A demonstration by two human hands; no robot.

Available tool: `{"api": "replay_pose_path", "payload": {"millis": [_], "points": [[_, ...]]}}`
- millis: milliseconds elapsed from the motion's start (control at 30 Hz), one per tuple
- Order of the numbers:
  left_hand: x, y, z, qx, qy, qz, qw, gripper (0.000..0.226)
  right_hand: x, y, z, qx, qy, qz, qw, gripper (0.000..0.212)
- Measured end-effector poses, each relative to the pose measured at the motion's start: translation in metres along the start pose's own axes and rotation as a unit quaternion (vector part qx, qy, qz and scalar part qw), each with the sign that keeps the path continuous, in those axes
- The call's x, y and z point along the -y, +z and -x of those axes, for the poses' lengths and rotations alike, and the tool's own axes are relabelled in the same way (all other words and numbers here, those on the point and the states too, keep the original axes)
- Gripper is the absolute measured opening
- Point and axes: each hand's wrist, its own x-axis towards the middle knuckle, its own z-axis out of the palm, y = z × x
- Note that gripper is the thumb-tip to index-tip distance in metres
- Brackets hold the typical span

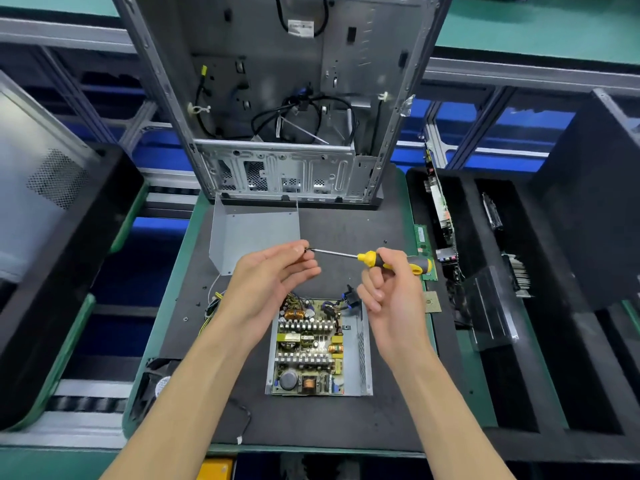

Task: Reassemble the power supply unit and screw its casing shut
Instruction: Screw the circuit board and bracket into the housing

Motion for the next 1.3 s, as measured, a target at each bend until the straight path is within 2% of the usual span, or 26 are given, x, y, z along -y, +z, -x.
{"api": "replay_pose_path", "payload": {"millis": [167,533,667,867,1000,1100,1233,1300], "points": [[-0.002,0.000,0.005,-0.011,-0.055,0.081,0.995,0.014,-0.002,0.001,0.008,0.012,-0.008,0.002,1.000,0.044],[0.000,-0.002,0.015,-0.003,-0.075,0.100,0.992,0.014,-0.005,0.003,0.022,0.027,-0.027,0.001,0.999,0.040],[0.000,-0.002,0.021,0.000,-0.061,0.089,0.994,0.016,-0.005,0.004,0.024,0.026,-0.031,0.008,0.999,0.038],[0.004,0.000,0.031,-0.014,0.025,-0.003,1.000,0.013,-0.007,0.003,0.027,0.021,-0.064,0.042,0.997,0.024],[0.003,0.005,0.032,-0.017,0.013,0.017,1.000,0.013,-0.012,0.005,0.030,0.028,-0.066,0.031,0.997,0.015],[0.002,0.005,0.030,-0.008,0.003,0.033,0.999,0.013,-0.014,0.004,0.032,0.031,-0.053,0.001,0.998,0.019],[-0.005,0.002,0.028,0.019,0.019,-0.057,0.998,0.026,-0.014,0.003,0.030,0.015,-0.001,-0.081,0.997,0.023],[-0.007,-0.010,0.022,-0.027,0.078,-0.207,0.975,0.025,-0.011,0.000,0.026,-0.001,0.012,-0.110,0.994,0.024]]}}
